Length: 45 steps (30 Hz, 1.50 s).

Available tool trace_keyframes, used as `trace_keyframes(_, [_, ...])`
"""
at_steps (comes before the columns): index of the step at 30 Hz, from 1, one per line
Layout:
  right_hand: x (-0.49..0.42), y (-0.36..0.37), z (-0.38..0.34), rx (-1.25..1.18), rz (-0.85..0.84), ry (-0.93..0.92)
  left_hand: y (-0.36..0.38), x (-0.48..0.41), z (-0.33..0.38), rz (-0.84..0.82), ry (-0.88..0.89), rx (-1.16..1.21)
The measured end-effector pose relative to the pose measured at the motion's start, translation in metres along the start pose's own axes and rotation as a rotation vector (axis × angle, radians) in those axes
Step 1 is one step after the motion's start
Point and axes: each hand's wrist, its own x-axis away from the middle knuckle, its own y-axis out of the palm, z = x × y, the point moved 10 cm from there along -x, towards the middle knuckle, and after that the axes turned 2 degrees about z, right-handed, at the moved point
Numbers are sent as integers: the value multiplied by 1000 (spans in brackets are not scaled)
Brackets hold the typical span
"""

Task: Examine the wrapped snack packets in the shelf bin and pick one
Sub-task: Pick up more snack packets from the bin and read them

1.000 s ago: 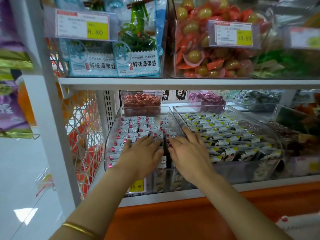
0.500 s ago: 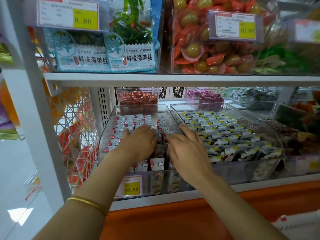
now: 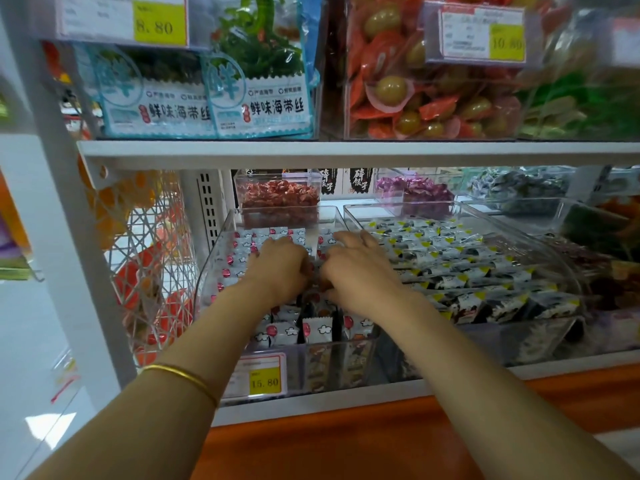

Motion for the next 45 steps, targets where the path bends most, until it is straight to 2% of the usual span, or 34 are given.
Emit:
trace_keyframes(6, [8, -13, 5, -167, 119, 23, -12, 0, 0, 104, 16, 225])
trace_keyframes(13, [6, -20, 5, -191, 156, 21, -11, -4, 4, 114, 11, 269])
trace_keyframes(17, [5, -26, 9, -215, 187, 37, -14, -4, 1, 136, 17, 440])
trace_keyframes(22, [8, -12, 5, -157, 131, 45, 4, -5, -1, 27, 4, 322])
trace_keyframes(28, [11, -14, 9, -212, 182, 59, -31, 22, -4, 189, 44, 379])
trace_keyframes(30, [13, -19, 12, -248, 215, 71, -32, 35, 2, 76, 94, 391])
trace_keyframes(33, [18, -28, 19, -304, 276, 101, -16, 50, 19, -190, 177, 325])
trace_keyframes(35, [21, -31, 23, -318, 308, 120, -8, 54, 25, -261, 200, 257])
trace_keyframes(38, [27, -32, 27, -332, 336, 145, -4, 54, 29, -221, 221, 173])
trace_keyframes(45, [35, -27, 36, -334, 331, 195, -15, 51, 31, -33, 196, 335])
